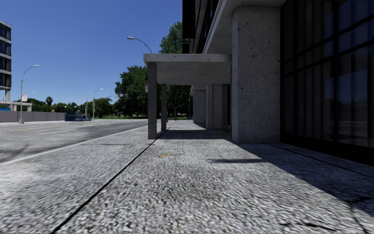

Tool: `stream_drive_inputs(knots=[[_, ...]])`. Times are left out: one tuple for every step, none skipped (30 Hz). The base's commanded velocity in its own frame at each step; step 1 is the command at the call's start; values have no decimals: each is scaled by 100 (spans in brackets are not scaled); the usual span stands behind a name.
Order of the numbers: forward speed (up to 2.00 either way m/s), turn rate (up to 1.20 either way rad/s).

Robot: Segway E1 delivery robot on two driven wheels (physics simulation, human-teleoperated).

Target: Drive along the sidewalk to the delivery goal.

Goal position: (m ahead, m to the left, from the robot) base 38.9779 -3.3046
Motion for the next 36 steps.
stream_drive_inputs(knots=[[200, 0], [200, 0], [200, 0], [200, 0], [200, 0], [200, 0], [200, 0], [200, 0], [200, 0], [200, 0], [200, 0], [200, 0], [200, 0], [200, 0], [200, 0], [200, 0], [200, 0], [200, 0], [200, 0], [200, 0], [200, 0], [200, 0], [200, 0], [200, 0], [200, 0], [200, 0], [200, 0], [200, 0], [200, 0], [200, 0], [200, 0], [200, 0], [200, 0], [200, 0], [200, 0], [200, 0]])
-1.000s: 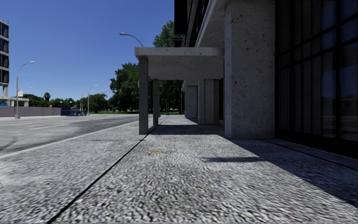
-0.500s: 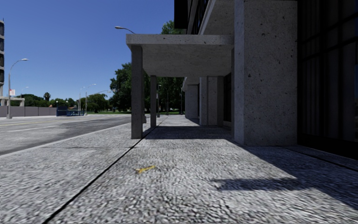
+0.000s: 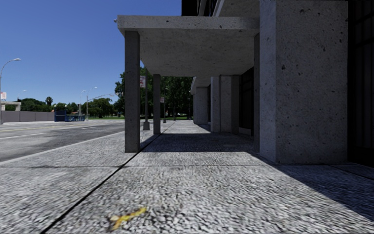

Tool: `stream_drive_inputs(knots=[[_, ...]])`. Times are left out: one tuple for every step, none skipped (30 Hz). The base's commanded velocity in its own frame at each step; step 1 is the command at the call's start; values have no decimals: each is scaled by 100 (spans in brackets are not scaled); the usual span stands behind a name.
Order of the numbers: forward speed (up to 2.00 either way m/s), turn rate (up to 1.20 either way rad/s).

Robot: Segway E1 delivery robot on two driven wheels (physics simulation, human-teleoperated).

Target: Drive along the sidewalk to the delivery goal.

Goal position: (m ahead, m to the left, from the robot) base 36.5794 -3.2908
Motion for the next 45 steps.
stream_drive_inputs(knots=[[200, 0], [200, 0], [200, 0], [200, 0], [200, 0], [200, 0], [200, 0], [200, 0], [200, 0], [200, 0], [200, 0], [200, 0], [200, 0], [200, 0], [200, 0], [200, 0], [200, 0], [200, 0], [200, 0], [200, 0], [200, 0], [200, 0], [200, 0], [200, 0], [200, 0], [200, 0], [200, 0], [200, 0], [200, 0], [200, 0], [200, 0], [200, 0], [200, 0], [200, 0], [200, 0], [200, 0], [200, 0], [200, 0], [200, 0], [200, 0], [200, 0], [200, 0], [200, 0], [200, 0], [200, 0]])
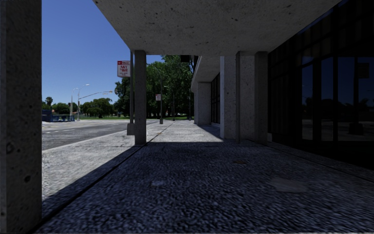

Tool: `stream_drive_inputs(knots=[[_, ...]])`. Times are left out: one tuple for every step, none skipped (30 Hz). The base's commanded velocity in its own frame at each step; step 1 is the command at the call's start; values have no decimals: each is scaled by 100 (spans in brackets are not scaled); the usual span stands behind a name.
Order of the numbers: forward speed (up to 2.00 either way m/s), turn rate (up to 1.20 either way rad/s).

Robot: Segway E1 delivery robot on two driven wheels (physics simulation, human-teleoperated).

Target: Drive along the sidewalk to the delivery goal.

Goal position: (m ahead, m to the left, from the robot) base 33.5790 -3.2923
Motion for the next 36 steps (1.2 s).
stream_drive_inputs(knots=[[200, 0], [200, 0], [200, 0], [200, 0], [200, 0], [200, 0], [200, 0], [200, 0], [200, 0], [200, 0], [200, 0], [200, 0], [200, 0], [200, 0], [200, 0], [200, 0], [200, 0], [200, 0], [200, 0], [200, 0], [200, 0], [200, 0], [200, 0], [200, 0], [200, 0], [200, 0], [200, 0], [200, 0], [200, 0], [200, 0], [200, 0], [200, 0], [200, 0], [200, 0], [200, 0], [200, 0]])
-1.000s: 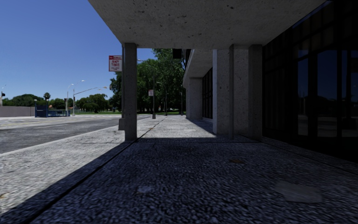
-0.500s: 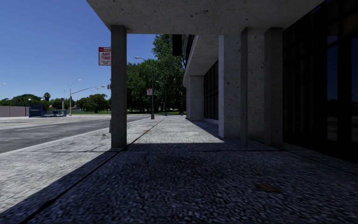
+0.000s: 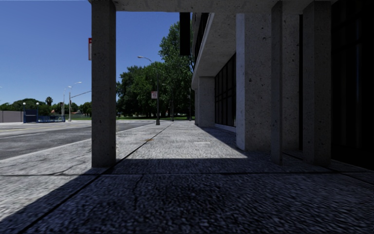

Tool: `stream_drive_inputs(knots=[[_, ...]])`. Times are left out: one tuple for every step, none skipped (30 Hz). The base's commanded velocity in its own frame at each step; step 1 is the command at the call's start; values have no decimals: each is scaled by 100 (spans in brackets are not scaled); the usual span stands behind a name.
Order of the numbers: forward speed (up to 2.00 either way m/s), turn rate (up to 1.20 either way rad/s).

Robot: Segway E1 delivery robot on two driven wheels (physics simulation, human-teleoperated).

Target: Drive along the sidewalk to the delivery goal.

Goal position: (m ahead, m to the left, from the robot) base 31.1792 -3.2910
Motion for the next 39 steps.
stream_drive_inputs(knots=[[200, 0], [200, 0], [200, 0], [200, 0], [200, 0], [200, 0], [200, 0], [200, 0], [200, 0], [200, 0], [200, 0], [200, 0], [200, 0], [200, 0], [200, 0], [200, 0], [200, 0], [200, 0], [200, 0], [200, 0], [200, 0], [200, 0], [200, 0], [200, 0], [200, 0], [200, 0], [200, 0], [200, 0], [200, 0], [200, 0], [200, 0], [200, 0], [200, 0], [200, 0], [200, 0], [200, 0], [200, 0], [200, 0], [200, 0]])
